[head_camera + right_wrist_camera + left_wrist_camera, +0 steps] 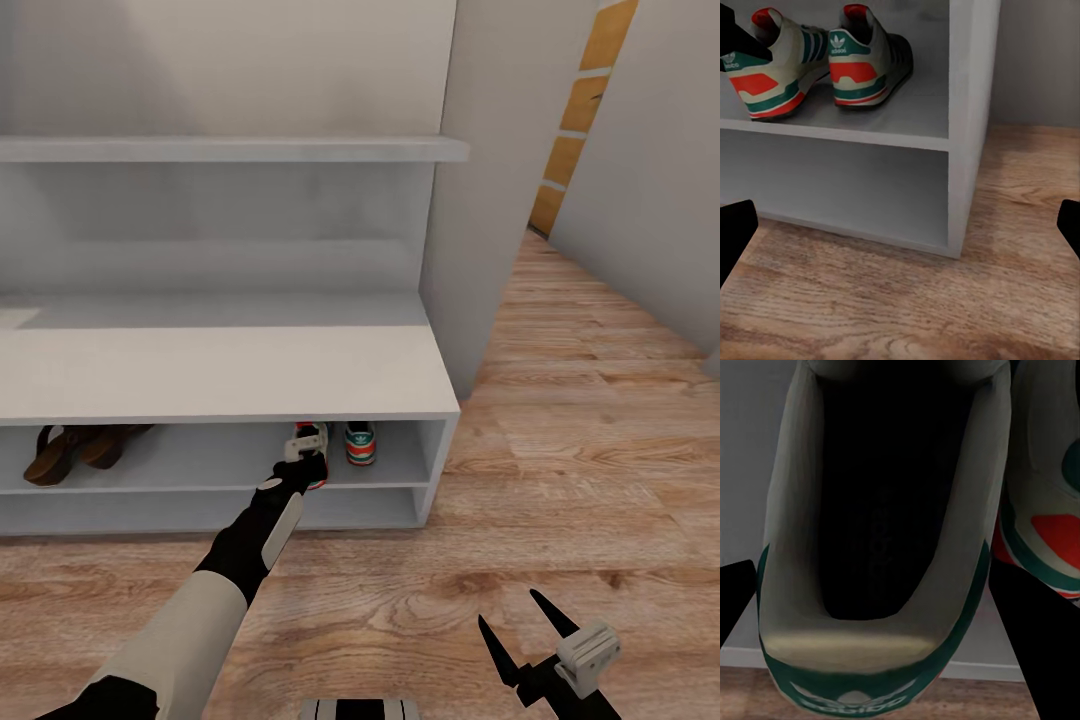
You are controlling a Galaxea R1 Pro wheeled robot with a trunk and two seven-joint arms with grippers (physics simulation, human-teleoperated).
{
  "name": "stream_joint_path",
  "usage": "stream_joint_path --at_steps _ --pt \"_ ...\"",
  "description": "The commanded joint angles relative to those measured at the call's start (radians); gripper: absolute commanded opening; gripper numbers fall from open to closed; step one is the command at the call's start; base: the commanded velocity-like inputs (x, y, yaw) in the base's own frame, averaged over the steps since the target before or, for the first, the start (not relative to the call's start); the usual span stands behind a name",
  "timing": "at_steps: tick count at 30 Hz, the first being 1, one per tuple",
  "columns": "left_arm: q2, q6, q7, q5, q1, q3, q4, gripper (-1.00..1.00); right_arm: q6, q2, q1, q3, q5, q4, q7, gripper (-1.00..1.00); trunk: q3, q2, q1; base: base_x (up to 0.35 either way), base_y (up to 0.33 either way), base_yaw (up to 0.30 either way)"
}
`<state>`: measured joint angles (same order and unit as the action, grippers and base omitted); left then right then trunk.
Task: Pick up the two gym shoes and the two sandals from the corridor floor and place them onto the hallstand (shoe rack) in the corridor, making sure they are on the rack and not on the floor. Arrange them so the two gym shoes are next to each other and the two sandals are next to each other.
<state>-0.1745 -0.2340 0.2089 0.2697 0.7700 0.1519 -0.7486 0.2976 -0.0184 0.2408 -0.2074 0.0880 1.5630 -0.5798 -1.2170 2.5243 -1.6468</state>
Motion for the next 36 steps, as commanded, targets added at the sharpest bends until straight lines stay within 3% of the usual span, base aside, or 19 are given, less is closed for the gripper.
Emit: stream_joint_path --at_steps 1,36 --pt "0.0 0.0 0.0 0.0 0.0 0.0 0.0 -1.0 0.0 0.0 0.0 0.0 0.0 0.0 0.0 1.0 0.0 0.0 0.0 0.0 -0.001 0.0" --pt "0.0 0.006 -0.001 -0.001 0.0 -0.001 0.006 -1.0 0.0 0.0 0.0 0.0 0.0 0.0 -0.001 1.0 0.0 0.0 0.0 0.0 0.0 0.0"
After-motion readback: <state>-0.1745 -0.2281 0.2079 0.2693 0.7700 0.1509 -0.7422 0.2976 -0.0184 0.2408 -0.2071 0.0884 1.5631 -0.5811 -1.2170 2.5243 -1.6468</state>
